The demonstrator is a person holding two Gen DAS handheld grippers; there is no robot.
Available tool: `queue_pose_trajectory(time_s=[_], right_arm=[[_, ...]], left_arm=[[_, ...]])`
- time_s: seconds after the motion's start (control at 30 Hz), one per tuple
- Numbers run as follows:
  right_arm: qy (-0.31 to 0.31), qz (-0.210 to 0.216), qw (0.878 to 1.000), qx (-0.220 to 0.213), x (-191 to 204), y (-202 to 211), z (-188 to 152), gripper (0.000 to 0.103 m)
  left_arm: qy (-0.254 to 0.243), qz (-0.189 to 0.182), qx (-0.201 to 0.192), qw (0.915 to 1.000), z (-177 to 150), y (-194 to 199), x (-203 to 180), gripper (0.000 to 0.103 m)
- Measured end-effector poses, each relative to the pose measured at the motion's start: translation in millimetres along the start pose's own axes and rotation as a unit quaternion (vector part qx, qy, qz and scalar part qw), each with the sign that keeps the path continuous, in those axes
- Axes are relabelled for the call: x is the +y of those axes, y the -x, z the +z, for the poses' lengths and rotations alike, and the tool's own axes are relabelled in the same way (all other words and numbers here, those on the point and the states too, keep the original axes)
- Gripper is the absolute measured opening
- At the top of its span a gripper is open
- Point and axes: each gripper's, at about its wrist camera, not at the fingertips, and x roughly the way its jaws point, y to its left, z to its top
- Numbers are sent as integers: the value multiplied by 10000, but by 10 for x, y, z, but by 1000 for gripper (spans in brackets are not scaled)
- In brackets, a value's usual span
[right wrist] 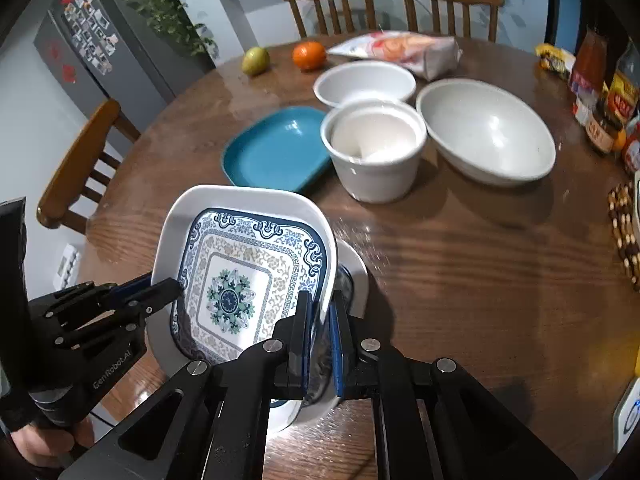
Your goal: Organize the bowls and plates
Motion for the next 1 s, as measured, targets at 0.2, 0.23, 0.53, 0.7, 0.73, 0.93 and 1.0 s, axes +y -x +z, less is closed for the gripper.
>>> queue_pose_trajectory(time_s=[0.2,0.23,0.53,0.7,0.73,0.93,1.0], right_arm=[[-75,-47,9997,244,-86,-211,-36,10],[-90,-52,9995,286,-91,-237,-36,10],[77,-291,9992,273,-46,-249,-25,11],[112,-436,9986,284,-63,-246,-29,19],[88,-407,9988,264,-73,-231,-31,19],[83,-280,9996,41,-54,-96,22,20],[43,-154,9999,-22,-37,-57,58,24]], left_arm=[[-67,84,97,9999,6,-100,-56,12],[-68,80,102,9999,-5,-100,-56,12],[-210,153,182,9995,-19,-149,-94,15],[-291,131,57,9995,9,-91,-140,15],[-312,125,11,9994,20,-66,-146,16],[-292,131,-154,9994,95,19,-107,33],[-286,138,-207,9993,133,43,-88,37]])
